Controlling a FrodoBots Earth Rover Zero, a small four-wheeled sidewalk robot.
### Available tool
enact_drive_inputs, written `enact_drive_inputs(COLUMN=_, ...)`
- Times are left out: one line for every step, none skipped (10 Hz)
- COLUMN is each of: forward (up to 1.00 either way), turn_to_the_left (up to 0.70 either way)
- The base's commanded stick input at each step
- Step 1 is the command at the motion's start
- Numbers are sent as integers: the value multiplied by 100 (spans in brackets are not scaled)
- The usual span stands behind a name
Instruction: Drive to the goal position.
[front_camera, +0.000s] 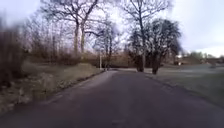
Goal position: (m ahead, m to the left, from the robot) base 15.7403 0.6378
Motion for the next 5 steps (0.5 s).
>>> enact_drive_inputs(forward=100, turn_to_the_left=0)
enact_drive_inputs(forward=100, turn_to_the_left=0)
enact_drive_inputs(forward=100, turn_to_the_left=0)
enact_drive_inputs(forward=100, turn_to_the_left=0)
enact_drive_inputs(forward=100, turn_to_the_left=0)
